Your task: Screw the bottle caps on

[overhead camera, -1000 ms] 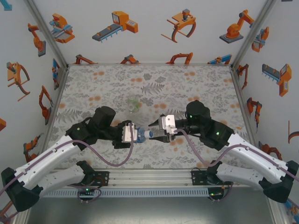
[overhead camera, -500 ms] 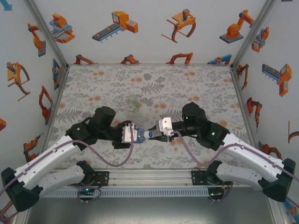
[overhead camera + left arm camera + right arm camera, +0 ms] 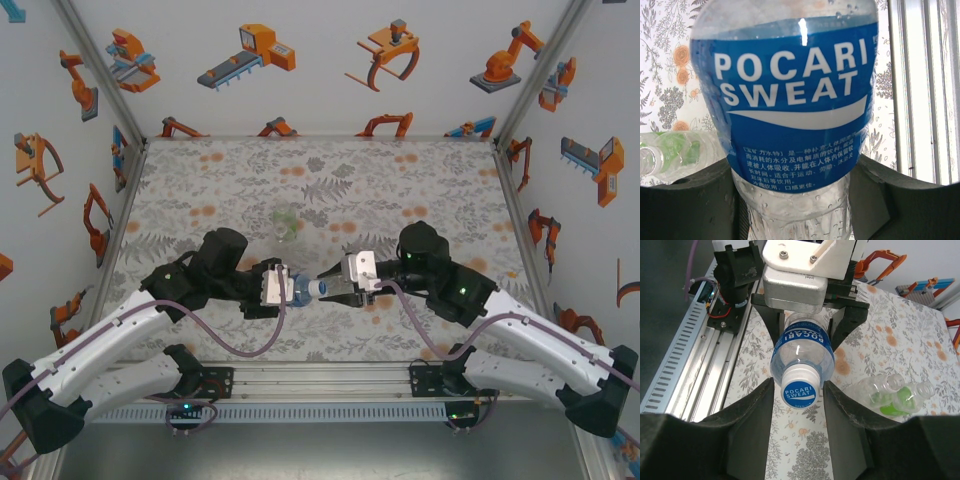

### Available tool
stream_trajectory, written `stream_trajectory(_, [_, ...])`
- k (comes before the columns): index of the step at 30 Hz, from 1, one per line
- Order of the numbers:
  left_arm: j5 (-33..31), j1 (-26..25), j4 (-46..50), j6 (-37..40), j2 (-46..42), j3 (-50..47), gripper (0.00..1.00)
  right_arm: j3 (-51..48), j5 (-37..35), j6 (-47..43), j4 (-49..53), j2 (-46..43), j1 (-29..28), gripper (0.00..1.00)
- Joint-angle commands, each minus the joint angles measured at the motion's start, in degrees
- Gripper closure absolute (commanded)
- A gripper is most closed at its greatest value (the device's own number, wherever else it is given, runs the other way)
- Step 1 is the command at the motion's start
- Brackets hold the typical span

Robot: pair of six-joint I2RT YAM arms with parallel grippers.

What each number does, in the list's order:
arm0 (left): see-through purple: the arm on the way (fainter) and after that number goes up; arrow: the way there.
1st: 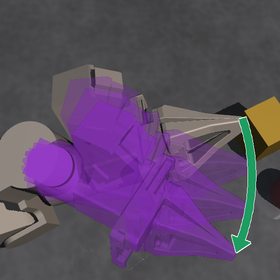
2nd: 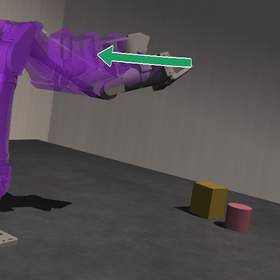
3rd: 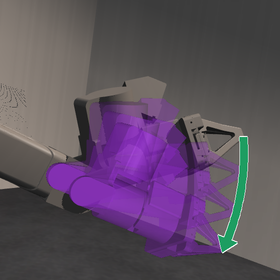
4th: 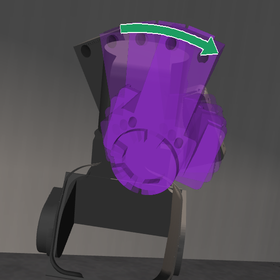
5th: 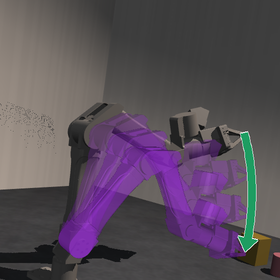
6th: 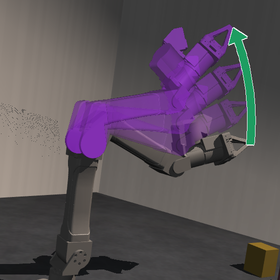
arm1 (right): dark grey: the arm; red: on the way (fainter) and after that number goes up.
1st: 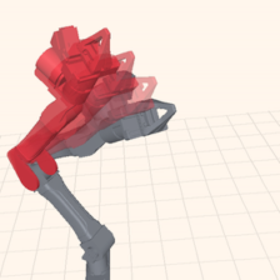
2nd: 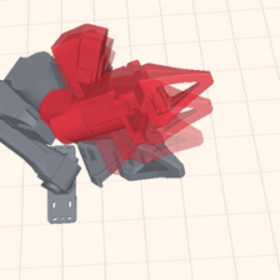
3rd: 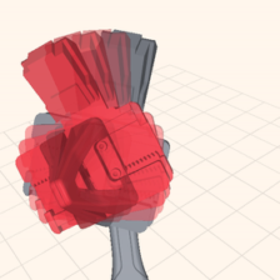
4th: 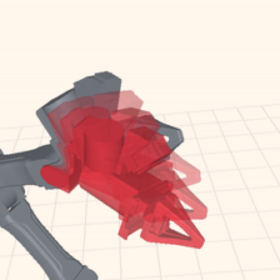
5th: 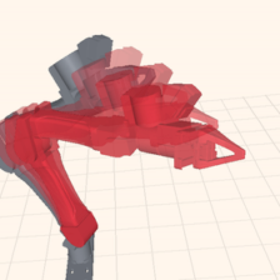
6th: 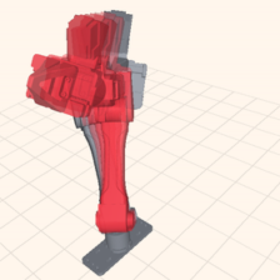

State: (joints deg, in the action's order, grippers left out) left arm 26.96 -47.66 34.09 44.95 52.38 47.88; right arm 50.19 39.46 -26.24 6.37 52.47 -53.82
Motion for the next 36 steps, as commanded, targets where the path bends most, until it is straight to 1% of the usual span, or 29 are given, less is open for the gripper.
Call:
stream_trajectory(1, [0.81,-0.33,-0.02,0.95,-0.22,0.07,1.00,-0.68,1.05,1.10,-2.24,0.19,-0.09,0.58])
stream_trajectory(5, [0.81,-0.39,-0.01,1.02,-0.33,0.08,1.00,-0.54,1.14,1.10,-2.24,0.93,-0.14,0.60])
stream_trajectory(17, [0.81,-0.39,-0.01,1.10,-0.35,0.03,1.00,-0.78,-0.70,1.10,-1.54,1.05,-0.13,0.62])
stream_trajectory(19, [0.81,-0.38,-0.01,1.08,-0.35,0.06,1.00,-0.61,-0.49,1.15,-1.63,1.15,-0.12,0.73])
stream_trajectory(21, [0.85,-0.40,-0.05,1.03,-0.35,0.02,1.00,-0.54,-0.49,1.81,-1.88,1.15,-0.10,0.78])
stream_trajectory(23, [0.81,-0.38,-0.04,1.06,-0.35,0.05,1.00,-0.54,-1.45,4.34,-2.38,1.37,-0.13,0.85])
stream_trajectory(25, [0.81,-0.35,0.01,1.09,-0.34,0.03,1.00,-0.55,-4.14,10.60,-3.73,1.45,-0.12,0.92])
stream_trajectory(26, [0.81,-0.35,-0.05,1.10,-0.35,-0.02,1.00,-0.54,-5.89,14.42,-4.57,1.64,-0.11,1.00])
stream_trajectory(31, [0.81,-0.41,-0.03,1.10,-0.43,0.11,1.00,-1.49,-19.58,45.59,-8.74,2.33,-0.14,1.00])
stream_trajectory(33, [0.73,-0.42,-0.03,1.07,-0.43,0.11,1.00,-1.30,-23.80,55.73,-7.24,2.71,-0.39,1.00])
stream_trajectory(36, [0.51,-0.42,-0.04,1.00,-0.35,0.19,1.00,0.49,-29.44,69.49,-1.26,3.57,-0.93,1.00])
